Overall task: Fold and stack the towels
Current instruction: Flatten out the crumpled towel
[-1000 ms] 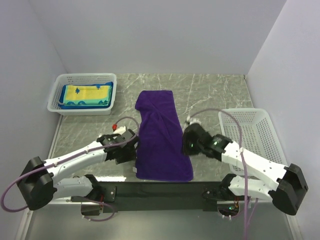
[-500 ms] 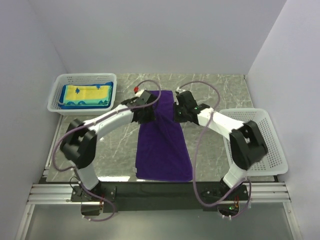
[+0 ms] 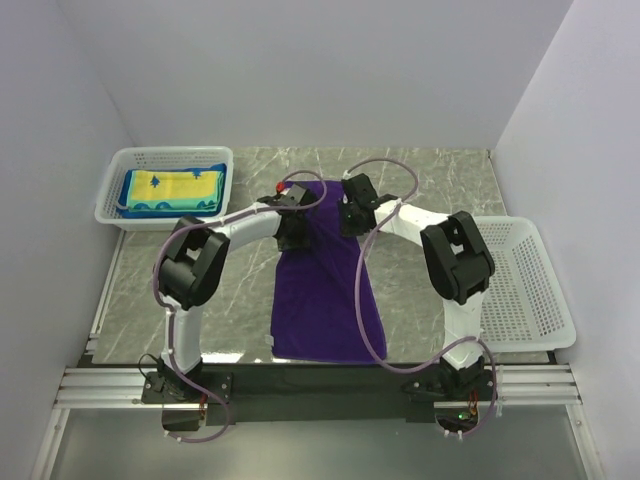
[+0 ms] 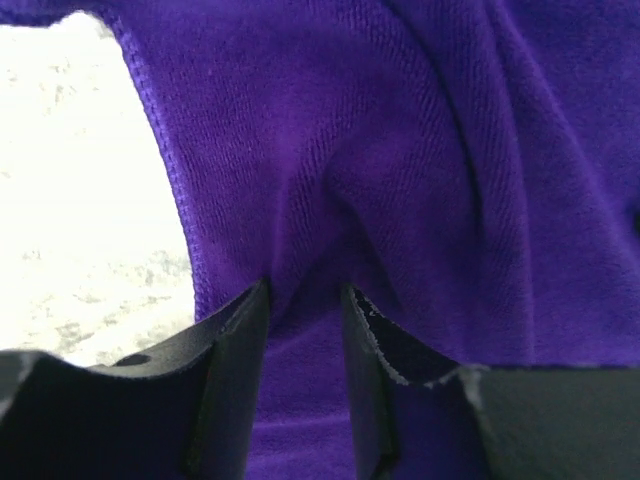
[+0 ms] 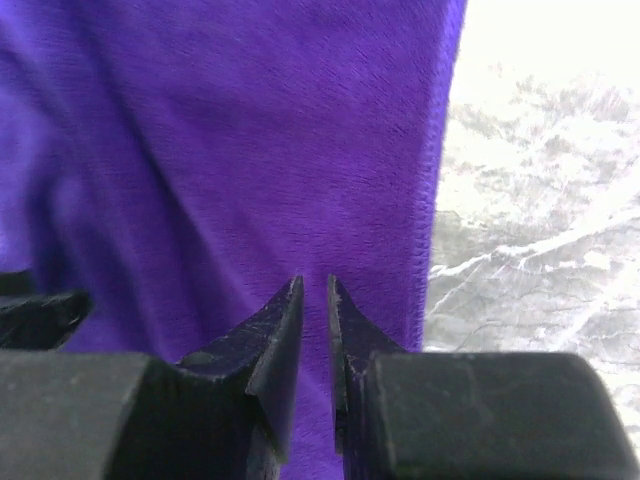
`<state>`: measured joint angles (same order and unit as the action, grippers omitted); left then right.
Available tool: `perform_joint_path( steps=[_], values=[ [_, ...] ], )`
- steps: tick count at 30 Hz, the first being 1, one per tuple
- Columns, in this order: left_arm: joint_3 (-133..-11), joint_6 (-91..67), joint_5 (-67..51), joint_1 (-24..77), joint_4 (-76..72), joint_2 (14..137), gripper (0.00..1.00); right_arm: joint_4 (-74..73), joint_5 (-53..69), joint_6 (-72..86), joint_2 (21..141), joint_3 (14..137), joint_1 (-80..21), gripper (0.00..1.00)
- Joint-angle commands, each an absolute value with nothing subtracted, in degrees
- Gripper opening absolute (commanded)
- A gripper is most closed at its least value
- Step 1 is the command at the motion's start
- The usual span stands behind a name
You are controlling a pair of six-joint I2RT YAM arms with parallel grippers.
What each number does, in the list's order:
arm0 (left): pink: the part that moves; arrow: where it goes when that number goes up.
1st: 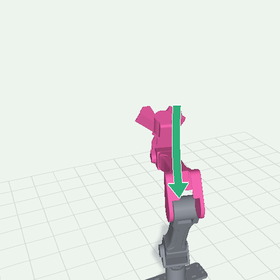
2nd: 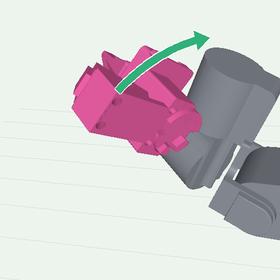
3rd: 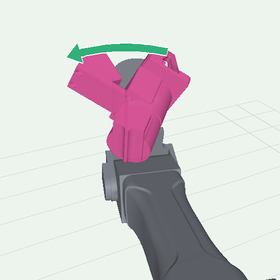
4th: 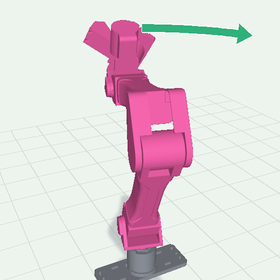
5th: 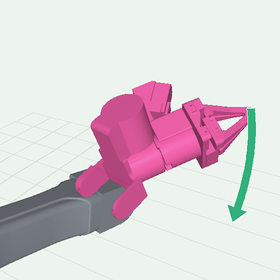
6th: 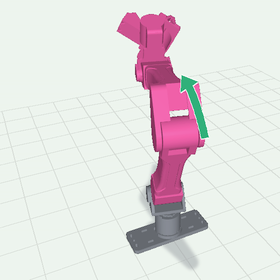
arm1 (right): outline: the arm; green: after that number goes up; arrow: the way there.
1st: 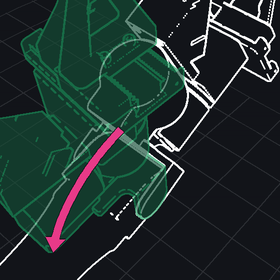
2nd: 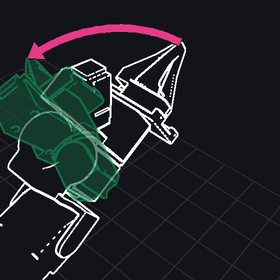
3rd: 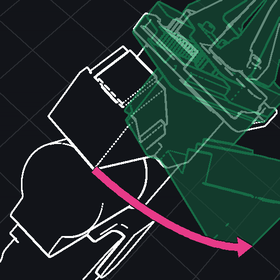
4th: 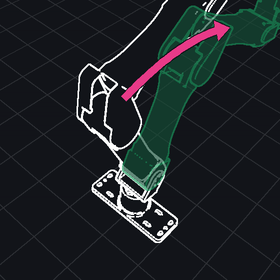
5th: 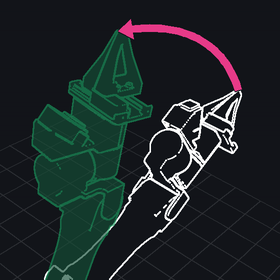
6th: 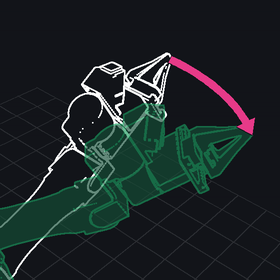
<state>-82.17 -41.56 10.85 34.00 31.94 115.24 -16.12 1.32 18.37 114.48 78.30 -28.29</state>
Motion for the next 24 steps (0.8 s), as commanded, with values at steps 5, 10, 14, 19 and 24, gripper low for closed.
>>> perform_joint_path(
  steps=[5, 10, 14, 19, 24],
  values=[
    [-73.4, -42.98, 4.49, 34.63, 31.2, 110.84, 0.4, -19.6, 1.32, 20.12, 115.14, 76.82, -26.9, 0.23],
    [-67.07, -43.15, 1.86, 36.82, 32.43, 106.62, 0.38, -21.35, 0.09, 21.18, 111.8, 69.19, -26.02, 0.22],
    [-61.8, -43.16, -0.34, 39.19, 32.34, 101.01, 0.38, -23.03, -2.28, 22.76, 105.14, 62.59, -25.23, 0.22],
    [-55.64, -43.51, -3.07, 40.25, 31.73, 94.93, 0.38, -24.17, -3.69, 23.82, 97.48, 55.82, -25.05, 0.22],
    [-58.78, -40.79, -1.42, 40.17, 36.38, 89.83, 0.46, -26.71, -3.52, 22.86, 91.06, 56.07, -24.96, 0.22]
  ],
)
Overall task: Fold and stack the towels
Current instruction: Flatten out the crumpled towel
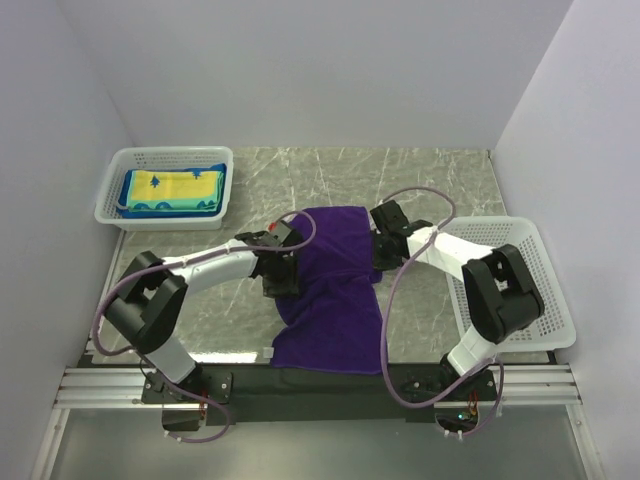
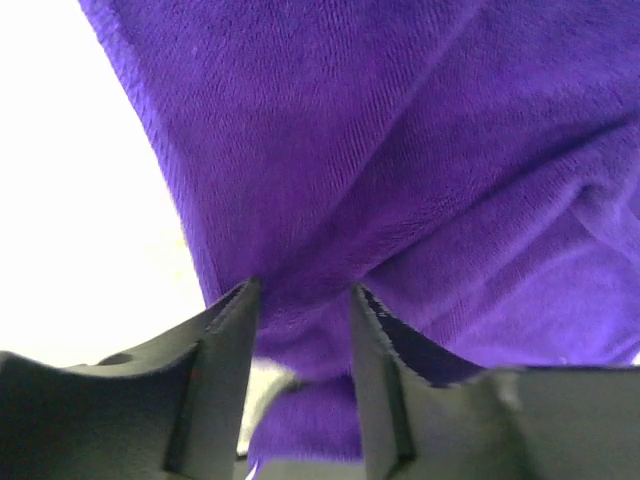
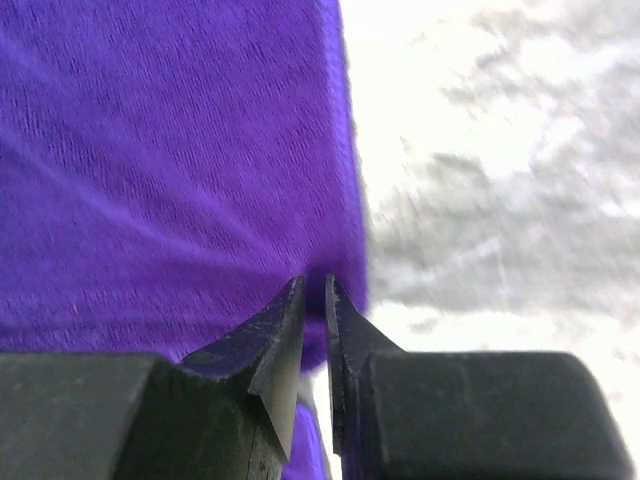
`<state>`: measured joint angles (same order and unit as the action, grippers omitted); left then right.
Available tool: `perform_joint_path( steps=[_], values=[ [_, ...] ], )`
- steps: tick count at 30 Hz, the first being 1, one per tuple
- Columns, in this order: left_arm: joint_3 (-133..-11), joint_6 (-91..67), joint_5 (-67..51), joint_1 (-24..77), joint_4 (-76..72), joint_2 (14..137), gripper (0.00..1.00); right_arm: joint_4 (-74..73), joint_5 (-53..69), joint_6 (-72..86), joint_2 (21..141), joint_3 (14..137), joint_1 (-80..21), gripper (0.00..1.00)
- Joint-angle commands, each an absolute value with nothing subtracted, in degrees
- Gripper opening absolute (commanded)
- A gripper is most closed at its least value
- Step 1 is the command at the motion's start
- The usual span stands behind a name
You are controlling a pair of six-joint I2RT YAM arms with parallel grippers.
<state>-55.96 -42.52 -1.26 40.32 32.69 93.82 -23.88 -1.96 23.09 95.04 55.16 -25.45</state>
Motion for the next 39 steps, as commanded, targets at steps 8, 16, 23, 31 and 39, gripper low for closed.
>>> perform_joint_path(
  steps=[8, 16, 23, 31, 39],
  values=[
    [-68.28, -38.06, 5.62, 30.34, 38.94, 86.12, 0.59, -25.49, -4.31, 17.06, 88.32, 63.8, -24.08, 0.26],
    [-81.29, -32.35, 5.28, 26.1, 33.75, 100.79, 0.66, -20.31, 1.22, 14.85, 89.56, 64.52, -23.47, 0.62],
    [-92.44, -30.15, 4.04, 25.84, 33.49, 115.64, 0.58, -18.11, 6.59, 14.85, 86.05, 59.6, -23.38, 0.66],
    [-95.97, -28.39, 7.91, 25.75, 30.23, 121.81, 0.47, -17.23, 7.38, 14.59, 84.2, 55.9, -23.47, 0.65],
    [-95.36, -27.86, 3.78, 26.89, 29.36, 123.14, 0.22, -16.61, 7.03, 14.94, 83.67, 54.67, -23.38, 0.65]
  ],
)
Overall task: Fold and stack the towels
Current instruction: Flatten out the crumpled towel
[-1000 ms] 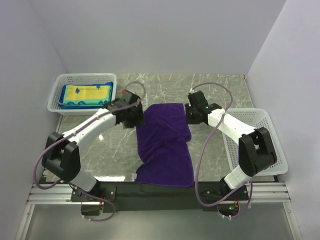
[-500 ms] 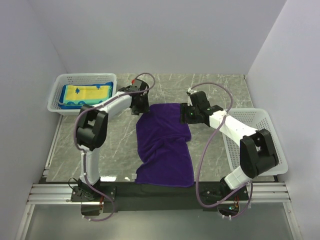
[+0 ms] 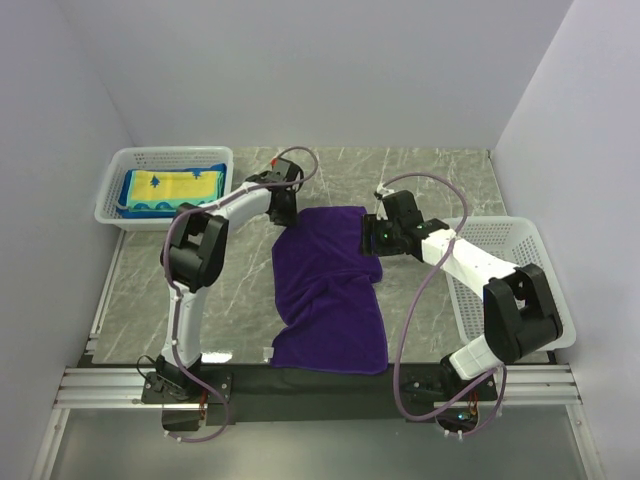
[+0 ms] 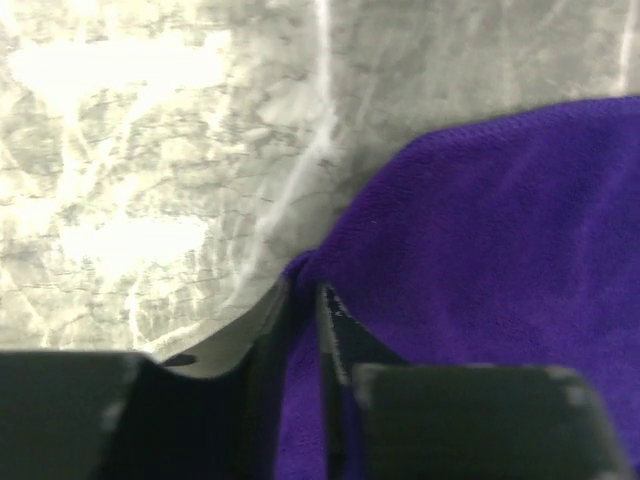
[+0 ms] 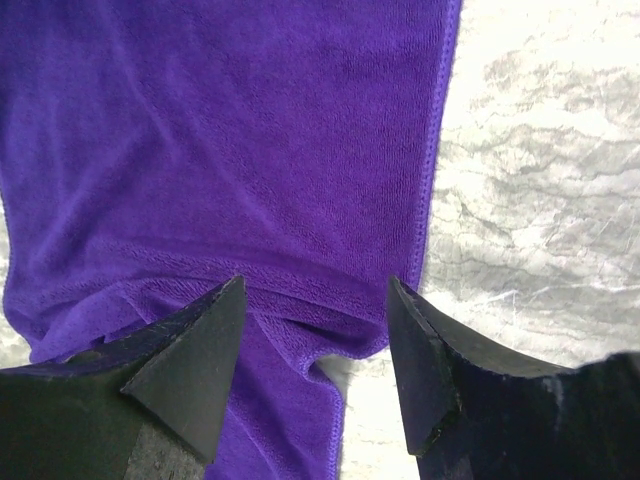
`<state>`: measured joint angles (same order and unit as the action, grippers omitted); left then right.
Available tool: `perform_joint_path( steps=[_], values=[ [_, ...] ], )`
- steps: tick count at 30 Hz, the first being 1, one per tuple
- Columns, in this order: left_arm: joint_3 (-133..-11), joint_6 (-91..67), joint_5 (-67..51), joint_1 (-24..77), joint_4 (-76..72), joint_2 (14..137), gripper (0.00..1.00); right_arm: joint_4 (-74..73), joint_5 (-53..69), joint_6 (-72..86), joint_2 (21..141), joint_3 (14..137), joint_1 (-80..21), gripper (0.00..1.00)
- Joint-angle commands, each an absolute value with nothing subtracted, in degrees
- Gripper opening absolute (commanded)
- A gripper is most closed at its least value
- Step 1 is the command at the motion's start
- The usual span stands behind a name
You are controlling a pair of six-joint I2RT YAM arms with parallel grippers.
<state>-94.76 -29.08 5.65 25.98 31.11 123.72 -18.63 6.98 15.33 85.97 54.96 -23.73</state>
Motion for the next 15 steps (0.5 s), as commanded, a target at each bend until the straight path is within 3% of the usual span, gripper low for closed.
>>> perform_joint_path(
  steps=[1, 6, 13, 15],
  values=[
    [-95.36, -27.86, 3.69, 27.33, 29.27, 123.13, 0.21, -16.52, 7.12, 15.03, 83.5, 54.58, -23.47, 0.65],
    [-96.33, -28.83, 9.81, 28.21, 31.55, 122.26, 0.01, -16.52, 6.59, 15.12, 82.27, 53.79, -23.47, 0.65],
    [-97.82, -30.75, 28.87, 40.22, 34.78, 117.24, 0.01, -14.95, 3.09, 16.78, 78.85, 51.68, -23.55, 0.65],
    [-98.52, -34.0, 31.02, 43.66, 37.34, 117.68, 0.06, -14.33, -0.51, 17.75, 77.44, 50.72, -23.55, 0.64]
  ],
)
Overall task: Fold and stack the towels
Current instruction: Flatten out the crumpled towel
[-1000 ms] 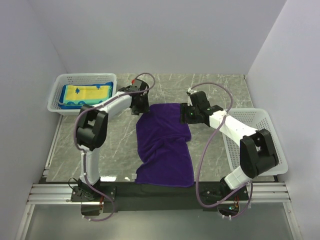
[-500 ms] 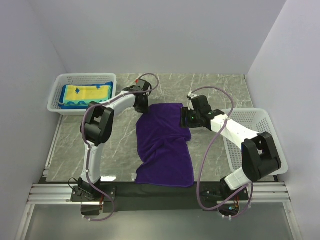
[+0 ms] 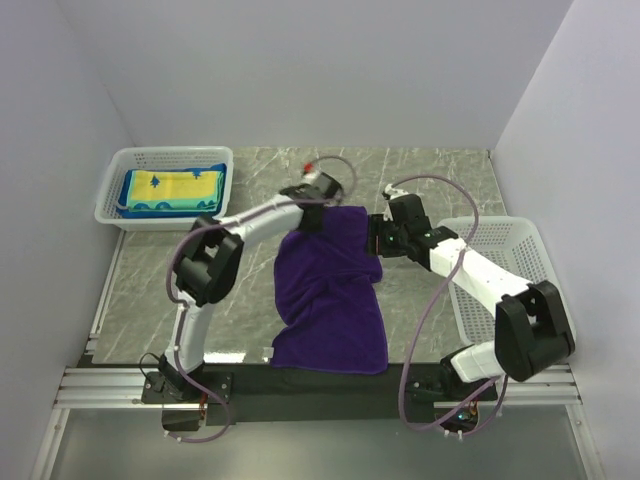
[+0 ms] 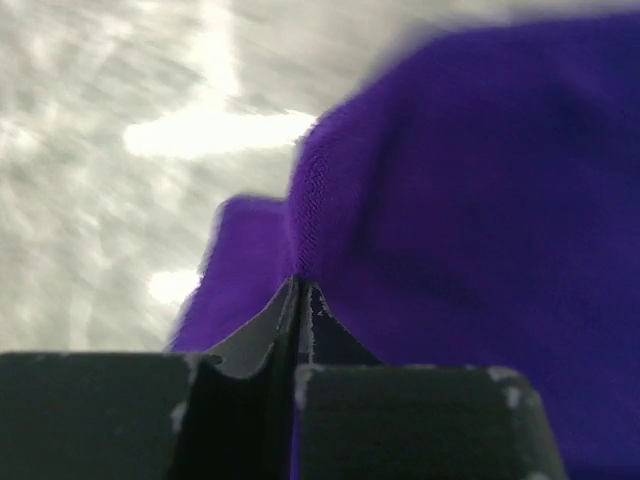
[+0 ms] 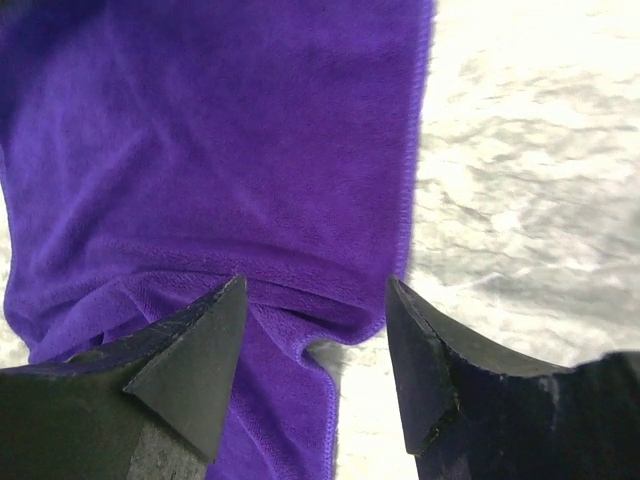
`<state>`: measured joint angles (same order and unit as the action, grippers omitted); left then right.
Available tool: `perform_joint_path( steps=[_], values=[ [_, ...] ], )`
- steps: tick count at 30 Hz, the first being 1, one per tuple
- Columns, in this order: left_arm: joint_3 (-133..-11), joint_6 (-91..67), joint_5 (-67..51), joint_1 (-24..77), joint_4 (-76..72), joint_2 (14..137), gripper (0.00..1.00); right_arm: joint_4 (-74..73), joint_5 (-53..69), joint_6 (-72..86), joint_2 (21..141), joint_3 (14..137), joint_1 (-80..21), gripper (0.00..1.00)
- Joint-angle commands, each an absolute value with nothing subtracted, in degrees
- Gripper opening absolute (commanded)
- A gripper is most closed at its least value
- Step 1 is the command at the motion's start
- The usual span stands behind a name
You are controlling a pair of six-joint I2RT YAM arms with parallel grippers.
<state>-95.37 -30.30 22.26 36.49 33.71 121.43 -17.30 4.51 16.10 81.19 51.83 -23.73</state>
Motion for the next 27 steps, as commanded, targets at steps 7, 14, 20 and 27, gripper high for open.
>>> perform_joint_path(
  steps=[7, 14, 20, 27],
  values=[
    [-92.73, -42.71, 31.03, 53.69, 41.13, 115.06, 0.32, -9.77, -15.46, 22.49, 67.17, 45.45, -23.29, 0.64],
    [-84.91, -42.19, 27.61, 52.39, 36.4, 102.05, 0.6, -6.15, -16.09, 23.12, 62.49, 41.57, -23.12, 0.63],
    [-83.14, -37.19, 16.28, 43.52, 29.8, 103.44, 0.55, -6.42, -11.35, 22.94, 65.83, 42.54, -23.2, 0.62],
    [-89.29, -28.75, 9.06, 39.64, 28.21, 112.84, 0.49, -6.16, -8.79, 21.88, 67.5, 42.54, -23.2, 0.62]
  ],
)
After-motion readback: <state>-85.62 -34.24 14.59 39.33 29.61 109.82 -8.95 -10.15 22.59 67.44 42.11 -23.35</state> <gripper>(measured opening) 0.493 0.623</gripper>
